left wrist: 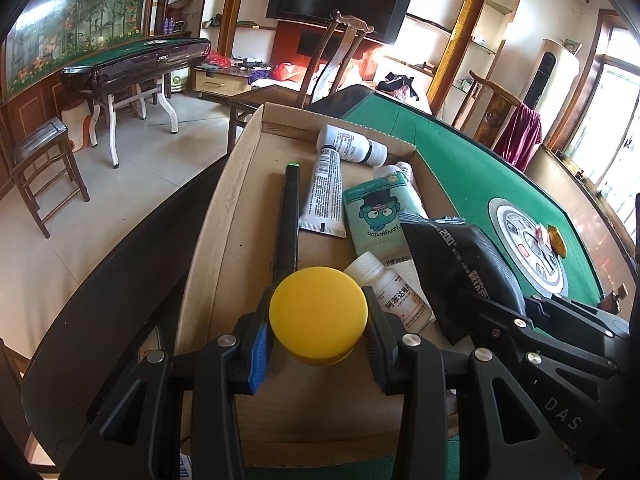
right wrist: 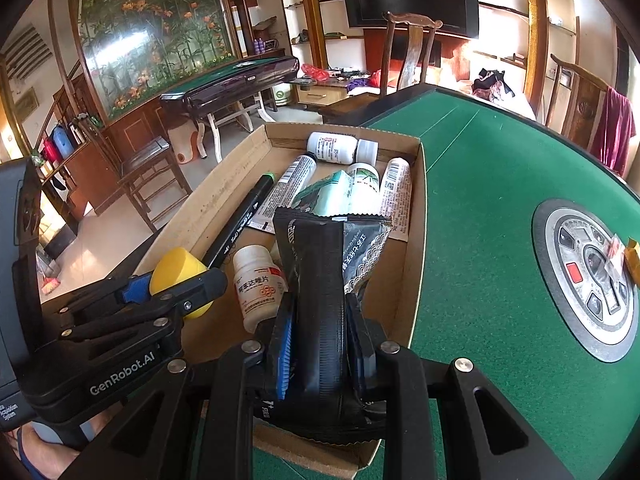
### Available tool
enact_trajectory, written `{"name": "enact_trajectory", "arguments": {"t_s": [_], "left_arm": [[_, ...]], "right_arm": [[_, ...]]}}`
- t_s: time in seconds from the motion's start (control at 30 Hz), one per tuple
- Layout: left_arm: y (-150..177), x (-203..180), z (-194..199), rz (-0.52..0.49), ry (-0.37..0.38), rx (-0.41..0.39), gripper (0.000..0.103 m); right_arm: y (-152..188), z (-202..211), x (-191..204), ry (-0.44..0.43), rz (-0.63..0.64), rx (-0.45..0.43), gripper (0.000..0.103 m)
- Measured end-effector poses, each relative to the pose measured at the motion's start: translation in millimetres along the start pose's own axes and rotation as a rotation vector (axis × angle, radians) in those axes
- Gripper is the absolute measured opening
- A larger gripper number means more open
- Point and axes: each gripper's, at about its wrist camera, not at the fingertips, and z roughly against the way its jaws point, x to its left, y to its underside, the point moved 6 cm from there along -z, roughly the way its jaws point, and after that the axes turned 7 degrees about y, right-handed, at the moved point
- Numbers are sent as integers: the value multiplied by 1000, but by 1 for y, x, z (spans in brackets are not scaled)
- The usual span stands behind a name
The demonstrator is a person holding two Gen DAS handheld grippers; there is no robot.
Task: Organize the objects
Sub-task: 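Lower the sponge and snack bag into the box and open both tools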
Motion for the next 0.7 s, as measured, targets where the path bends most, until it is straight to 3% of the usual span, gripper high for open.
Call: {"name": "enact_trajectory", "arguments": {"t_s": [0.7], "left_arm": [[0,-1,-3,-27,-44,11,39]], "right_arm": [[-10,-14,2,9,-5,1,25]]}}
